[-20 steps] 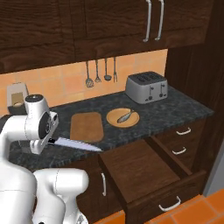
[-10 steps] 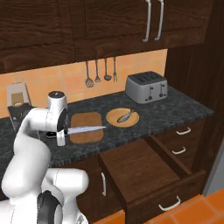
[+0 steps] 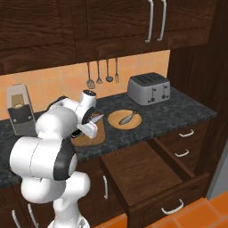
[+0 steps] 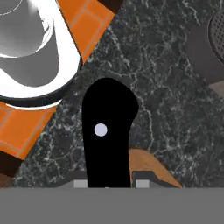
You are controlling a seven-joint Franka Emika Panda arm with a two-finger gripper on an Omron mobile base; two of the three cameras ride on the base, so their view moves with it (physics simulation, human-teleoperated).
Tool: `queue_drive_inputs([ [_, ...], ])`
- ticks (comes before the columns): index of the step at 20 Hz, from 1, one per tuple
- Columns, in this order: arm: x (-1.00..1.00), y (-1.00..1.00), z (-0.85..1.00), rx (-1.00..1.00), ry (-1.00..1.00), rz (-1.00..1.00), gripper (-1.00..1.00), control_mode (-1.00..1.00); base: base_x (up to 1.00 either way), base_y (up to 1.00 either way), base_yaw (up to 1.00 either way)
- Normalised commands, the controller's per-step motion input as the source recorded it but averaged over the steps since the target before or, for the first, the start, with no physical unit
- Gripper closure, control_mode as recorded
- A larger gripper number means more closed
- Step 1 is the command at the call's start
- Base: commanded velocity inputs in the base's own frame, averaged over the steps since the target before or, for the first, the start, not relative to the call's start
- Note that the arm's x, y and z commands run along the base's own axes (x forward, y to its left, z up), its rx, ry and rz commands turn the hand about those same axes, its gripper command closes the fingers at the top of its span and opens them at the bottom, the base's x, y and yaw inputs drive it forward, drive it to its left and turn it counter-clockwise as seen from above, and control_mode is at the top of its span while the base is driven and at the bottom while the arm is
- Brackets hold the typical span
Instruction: Pick up the knife from the drawer and place it on the cutting board. Then place the meat from the plate to the cutting board.
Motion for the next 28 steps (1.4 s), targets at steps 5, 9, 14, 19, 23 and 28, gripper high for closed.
queue_drive_inputs([
  [5,0.54,-0.05,-0.28,-0.18,-0.06,0.6,1.0,-1.0,0.0,0.0,0.0],
  [9,0.4,0.0,-0.28,-0.2,-0.26,0.6,1.0,-1.0,0.0,0.0,0.0],
  [14,0.31,-0.22,-0.08,-0.04,-0.1,0.29,1.0,-1.0,0.0,0.0,0.0],
  [19,0.06,-0.17,-0.31,0.0,0.01,0.01,1.0,-1.0,0.0,0.0,0.0],
  [23,0.28,-0.02,-0.27,0.0,0.03,-0.04,1.0,-1.0,0.0,0.0,0.0],
  [28,0.35,-0.02,-0.25,0.0,0.0,-0.06,1.0,-1.0,0.0,0.0,0.0],
])
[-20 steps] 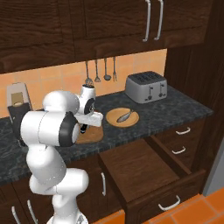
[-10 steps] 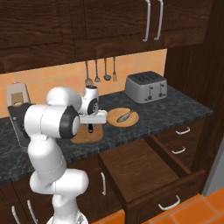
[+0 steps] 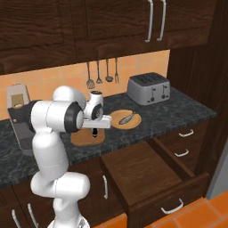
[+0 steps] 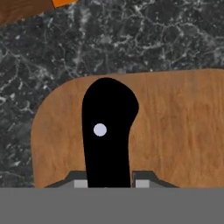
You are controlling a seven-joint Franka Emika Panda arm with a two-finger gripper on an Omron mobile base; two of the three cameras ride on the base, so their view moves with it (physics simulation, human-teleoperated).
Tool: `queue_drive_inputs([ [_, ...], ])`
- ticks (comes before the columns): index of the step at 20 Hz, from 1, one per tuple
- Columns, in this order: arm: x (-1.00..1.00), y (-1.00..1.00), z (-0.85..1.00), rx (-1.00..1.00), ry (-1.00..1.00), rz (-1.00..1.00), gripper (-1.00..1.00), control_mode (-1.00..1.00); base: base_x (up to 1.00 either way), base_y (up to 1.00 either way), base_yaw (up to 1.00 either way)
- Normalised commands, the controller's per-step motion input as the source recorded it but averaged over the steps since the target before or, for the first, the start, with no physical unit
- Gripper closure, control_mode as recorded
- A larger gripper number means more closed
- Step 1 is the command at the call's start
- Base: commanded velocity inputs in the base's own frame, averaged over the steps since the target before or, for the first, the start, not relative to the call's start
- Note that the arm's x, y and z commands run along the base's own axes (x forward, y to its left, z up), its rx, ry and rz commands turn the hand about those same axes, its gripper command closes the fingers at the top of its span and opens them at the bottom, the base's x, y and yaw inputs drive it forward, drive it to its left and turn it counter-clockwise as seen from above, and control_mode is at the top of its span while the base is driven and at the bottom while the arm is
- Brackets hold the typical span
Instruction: Pick up the knife from the drawer and place it on the cutting board. Then place the meat from the plate to the cutting board.
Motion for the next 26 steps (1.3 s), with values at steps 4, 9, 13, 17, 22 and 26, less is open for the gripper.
queue_drive_inputs([
  [4,0.04,0.01,-0.16,0.0,-0.03,0.0,1.0,-1.0,0.0,0.0,0.0],
  [9,0.0,0.0,-0.1,0.0,0.0,0.04,1.0,-1.0,0.0,0.0,0.0],
  [13,0.0,0.0,-0.08,0.0,0.0,0.04,1.0,-1.0,0.0,0.0,0.0],
  [17,0.0,0.0,-0.06,-0.01,-0.03,0.08,1.0,-1.0,0.0,0.0,0.0],
  [22,0.0,0.0,-0.03,-0.02,-0.06,0.12,-1.0,-1.0,0.0,0.0,0.0],
  [26,0.0,0.0,0.0,-0.02,-0.09,0.09,-1.0,-1.0,0.0,0.0,0.0],
])
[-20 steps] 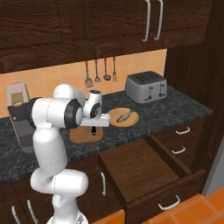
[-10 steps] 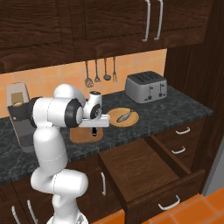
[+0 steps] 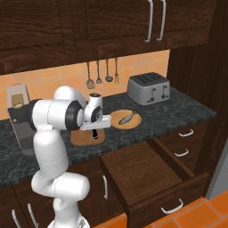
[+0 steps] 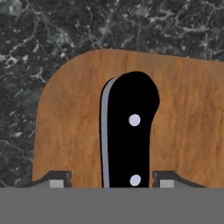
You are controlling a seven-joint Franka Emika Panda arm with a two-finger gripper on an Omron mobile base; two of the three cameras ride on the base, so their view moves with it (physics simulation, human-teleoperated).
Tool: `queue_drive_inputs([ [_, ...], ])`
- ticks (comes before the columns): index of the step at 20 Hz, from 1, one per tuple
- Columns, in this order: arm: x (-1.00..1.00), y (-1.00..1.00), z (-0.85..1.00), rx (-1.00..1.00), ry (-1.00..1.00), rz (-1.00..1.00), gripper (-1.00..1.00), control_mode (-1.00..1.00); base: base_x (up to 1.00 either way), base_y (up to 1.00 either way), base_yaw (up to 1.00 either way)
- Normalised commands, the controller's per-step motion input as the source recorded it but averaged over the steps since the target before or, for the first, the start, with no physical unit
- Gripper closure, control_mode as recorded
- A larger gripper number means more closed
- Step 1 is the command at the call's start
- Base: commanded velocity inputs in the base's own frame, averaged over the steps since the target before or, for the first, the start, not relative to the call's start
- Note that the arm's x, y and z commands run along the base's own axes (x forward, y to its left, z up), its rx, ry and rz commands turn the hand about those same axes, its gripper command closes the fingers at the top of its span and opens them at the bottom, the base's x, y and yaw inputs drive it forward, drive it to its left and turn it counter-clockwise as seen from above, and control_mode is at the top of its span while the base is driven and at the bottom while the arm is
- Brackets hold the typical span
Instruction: Pick up the knife from the drawer and place it on the cutting board. Then place the meat from the plate to the cutting board.
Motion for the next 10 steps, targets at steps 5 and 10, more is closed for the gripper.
queue_drive_inputs([
  [5,-0.01,0.0,0.04,0.0,-0.11,0.0,-1.0,-1.0,0.0,0.0,0.0],
  [10,0.0,-0.42,0.39,0.0,-0.13,-0.08,-1.0,-1.0,0.0,0.0,0.0],
])
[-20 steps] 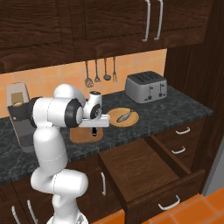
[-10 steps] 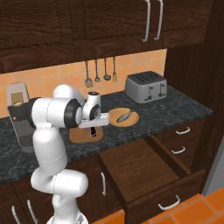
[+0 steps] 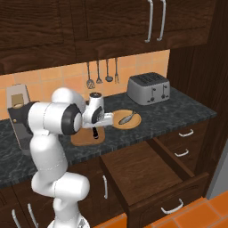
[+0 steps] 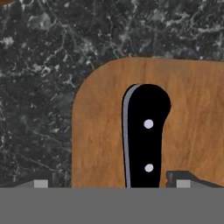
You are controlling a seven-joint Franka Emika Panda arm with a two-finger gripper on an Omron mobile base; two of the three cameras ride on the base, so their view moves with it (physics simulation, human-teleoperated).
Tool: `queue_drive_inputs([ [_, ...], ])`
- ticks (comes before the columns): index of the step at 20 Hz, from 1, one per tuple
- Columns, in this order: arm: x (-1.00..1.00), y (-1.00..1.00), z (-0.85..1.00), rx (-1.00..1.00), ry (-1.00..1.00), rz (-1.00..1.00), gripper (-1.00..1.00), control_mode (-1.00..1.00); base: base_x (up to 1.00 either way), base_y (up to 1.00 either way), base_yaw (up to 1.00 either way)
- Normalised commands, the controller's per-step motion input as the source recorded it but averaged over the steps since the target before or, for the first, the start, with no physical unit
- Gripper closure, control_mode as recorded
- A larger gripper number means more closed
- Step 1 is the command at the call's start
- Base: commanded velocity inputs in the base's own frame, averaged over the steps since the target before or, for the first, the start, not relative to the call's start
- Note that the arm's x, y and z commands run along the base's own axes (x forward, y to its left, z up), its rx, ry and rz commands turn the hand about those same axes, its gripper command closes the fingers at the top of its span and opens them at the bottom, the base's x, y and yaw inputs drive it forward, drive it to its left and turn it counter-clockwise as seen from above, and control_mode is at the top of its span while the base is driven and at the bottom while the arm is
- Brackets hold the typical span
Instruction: Pick up the knife from the drawer and place it on the cutting board. Then place the meat from the plate to the cutting board.
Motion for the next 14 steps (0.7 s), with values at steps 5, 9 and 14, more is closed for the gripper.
queue_drive_inputs([
  [5,0.27,-0.79,0.41,0.11,0.0,-0.22,-1.0,-1.0,0.0,0.0,0.0],
  [9,0.4,-0.63,0.43,0.15,0.07,-0.44,-1.0,-1.0,0.0,0.0,0.0],
  [14,0.1,-0.2,0.51,0.03,0.01,-0.32,-1.0,-1.0,0.0,0.0,0.0],
])
